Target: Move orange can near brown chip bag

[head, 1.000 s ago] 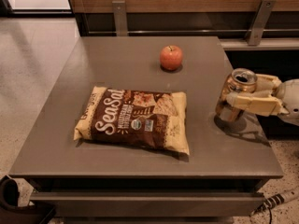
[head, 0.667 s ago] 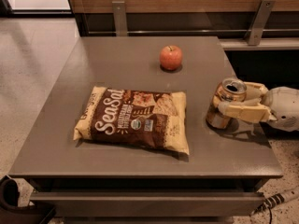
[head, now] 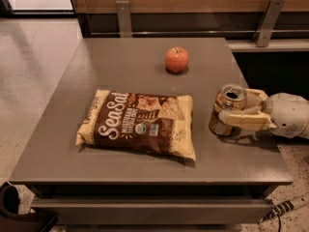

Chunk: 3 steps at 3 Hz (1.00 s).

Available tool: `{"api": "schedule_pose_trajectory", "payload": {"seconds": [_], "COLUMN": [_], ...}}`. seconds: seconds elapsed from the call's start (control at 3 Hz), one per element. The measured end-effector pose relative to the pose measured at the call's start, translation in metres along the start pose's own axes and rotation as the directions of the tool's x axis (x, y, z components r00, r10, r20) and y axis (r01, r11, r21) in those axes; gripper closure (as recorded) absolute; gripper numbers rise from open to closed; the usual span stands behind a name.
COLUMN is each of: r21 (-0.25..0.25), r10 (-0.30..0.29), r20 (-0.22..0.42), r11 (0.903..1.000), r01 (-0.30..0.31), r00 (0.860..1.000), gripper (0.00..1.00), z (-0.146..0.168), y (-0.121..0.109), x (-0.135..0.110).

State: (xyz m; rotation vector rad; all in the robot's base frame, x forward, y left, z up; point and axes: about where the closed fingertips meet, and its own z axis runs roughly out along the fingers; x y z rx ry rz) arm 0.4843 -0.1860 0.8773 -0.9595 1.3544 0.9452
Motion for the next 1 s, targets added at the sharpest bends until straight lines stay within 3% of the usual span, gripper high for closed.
{"api": "schedule_pose_trajectory", "payload": {"seconds": [0.67, 1.0], "r21": [-0.002, -0.006], "r10": [0.000, -0.001], "r20": [0.000, 0.000], "r11": [1.0000, 1.0000], "r01": [0.000, 0.001], "r00": [1.000, 1.000], "gripper": [0.15, 0.00], "z": [0.0011, 0.0031], "y": [0.0003, 0.0009], "x": [-0.0003, -0.0009]}}
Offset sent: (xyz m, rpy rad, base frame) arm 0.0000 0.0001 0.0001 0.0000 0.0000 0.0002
